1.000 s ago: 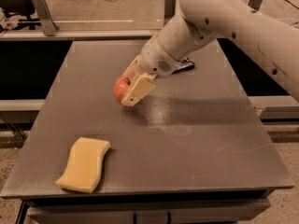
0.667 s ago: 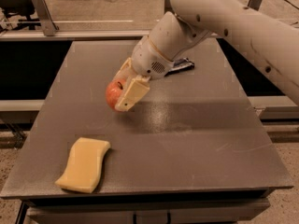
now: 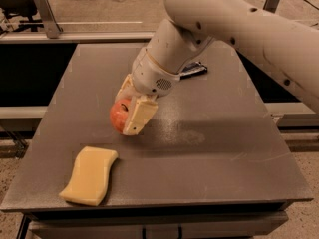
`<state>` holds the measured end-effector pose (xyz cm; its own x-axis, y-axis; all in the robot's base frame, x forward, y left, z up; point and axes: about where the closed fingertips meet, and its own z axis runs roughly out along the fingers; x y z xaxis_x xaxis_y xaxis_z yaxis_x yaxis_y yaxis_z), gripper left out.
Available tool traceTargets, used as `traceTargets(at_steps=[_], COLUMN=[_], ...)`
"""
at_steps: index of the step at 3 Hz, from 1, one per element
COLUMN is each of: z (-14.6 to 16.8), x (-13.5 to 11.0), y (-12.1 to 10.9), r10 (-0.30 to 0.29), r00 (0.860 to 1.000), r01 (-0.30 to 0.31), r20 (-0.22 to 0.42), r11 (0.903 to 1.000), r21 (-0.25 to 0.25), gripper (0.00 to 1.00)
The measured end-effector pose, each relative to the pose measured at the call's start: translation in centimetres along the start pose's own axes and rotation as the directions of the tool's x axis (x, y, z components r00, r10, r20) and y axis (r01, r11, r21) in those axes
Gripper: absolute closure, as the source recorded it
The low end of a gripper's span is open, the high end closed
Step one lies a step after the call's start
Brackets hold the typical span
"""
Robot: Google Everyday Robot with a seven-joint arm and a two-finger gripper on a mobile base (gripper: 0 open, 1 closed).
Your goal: Move apple near sponge
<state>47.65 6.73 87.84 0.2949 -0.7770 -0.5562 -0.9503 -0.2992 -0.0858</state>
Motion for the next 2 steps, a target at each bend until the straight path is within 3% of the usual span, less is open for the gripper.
traceTargets(at_steps=[2], z=[1.86], x=[1.82], y=[1.75], r10=[-0.05], r00=[0.995], r01=[0.048], r20=[-0.087], r11=[0.9985], r21=[-0.026], gripper=[1.0])
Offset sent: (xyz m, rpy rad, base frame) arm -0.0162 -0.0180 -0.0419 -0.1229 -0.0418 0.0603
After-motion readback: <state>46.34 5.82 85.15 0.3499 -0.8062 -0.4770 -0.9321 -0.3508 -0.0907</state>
